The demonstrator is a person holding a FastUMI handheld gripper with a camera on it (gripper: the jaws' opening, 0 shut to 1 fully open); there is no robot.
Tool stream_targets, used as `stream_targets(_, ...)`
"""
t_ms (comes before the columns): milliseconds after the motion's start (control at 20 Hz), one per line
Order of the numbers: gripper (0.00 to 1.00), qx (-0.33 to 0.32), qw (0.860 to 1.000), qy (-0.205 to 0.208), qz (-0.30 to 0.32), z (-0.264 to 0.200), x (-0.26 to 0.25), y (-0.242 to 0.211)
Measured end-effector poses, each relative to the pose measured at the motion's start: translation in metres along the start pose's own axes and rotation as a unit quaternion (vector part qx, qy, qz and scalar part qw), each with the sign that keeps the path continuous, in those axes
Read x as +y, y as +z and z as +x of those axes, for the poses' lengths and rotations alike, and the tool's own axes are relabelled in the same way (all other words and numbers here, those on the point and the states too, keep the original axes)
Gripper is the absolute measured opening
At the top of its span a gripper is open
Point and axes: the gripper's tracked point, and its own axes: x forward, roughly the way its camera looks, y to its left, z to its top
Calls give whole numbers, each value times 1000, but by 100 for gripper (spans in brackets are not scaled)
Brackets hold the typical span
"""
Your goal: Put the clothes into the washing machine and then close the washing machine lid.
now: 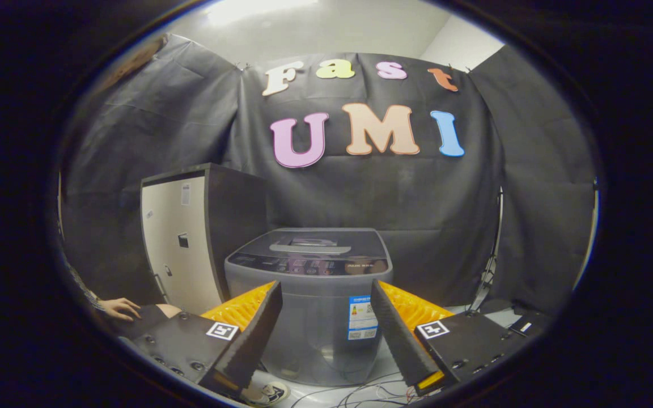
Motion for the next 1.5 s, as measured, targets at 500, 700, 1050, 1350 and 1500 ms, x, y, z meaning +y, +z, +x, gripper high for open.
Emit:
stream_targets(500,98,0,1000,0,0,-1,0,0)
stream_targets(700,98,0,1000,0,0,-2,-2,-1)
stream_targets(1050,98,-1,1000,-3,-1,-4,-4,0)
stream_targets(1350,98,0,1000,-4,0,-3,-4,0)
stream_targets(1500,98,0,1000,-4,0,-2,-3,0)
